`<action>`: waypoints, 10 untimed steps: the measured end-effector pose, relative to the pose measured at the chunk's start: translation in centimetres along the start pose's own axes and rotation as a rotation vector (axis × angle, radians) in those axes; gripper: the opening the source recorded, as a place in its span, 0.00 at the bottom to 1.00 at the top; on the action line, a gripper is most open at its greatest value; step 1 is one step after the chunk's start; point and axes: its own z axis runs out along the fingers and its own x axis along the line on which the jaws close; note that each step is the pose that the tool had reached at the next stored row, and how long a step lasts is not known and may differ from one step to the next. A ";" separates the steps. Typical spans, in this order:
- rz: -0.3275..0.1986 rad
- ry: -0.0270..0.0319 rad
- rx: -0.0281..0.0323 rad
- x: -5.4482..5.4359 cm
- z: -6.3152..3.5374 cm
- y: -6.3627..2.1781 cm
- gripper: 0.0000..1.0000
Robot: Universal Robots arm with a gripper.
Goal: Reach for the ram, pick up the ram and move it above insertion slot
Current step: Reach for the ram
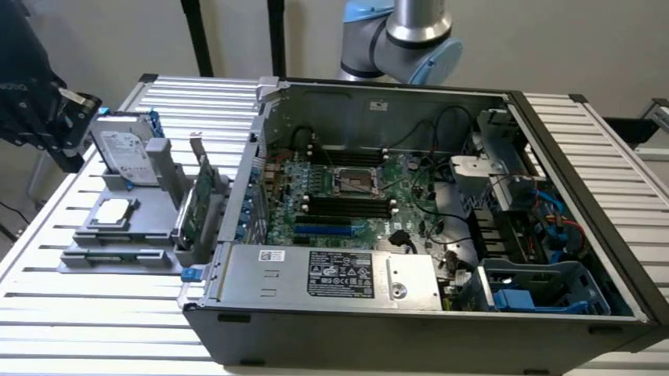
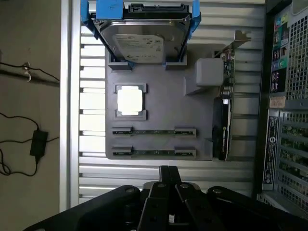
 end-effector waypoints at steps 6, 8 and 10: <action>0.000 0.0002 0.0001 0.0 0.00 -0.23 0.11; -0.026 0.0012 0.0001 0.0 0.01 -0.23 0.11; -0.062 0.0025 0.0000 0.0 0.02 -0.23 0.11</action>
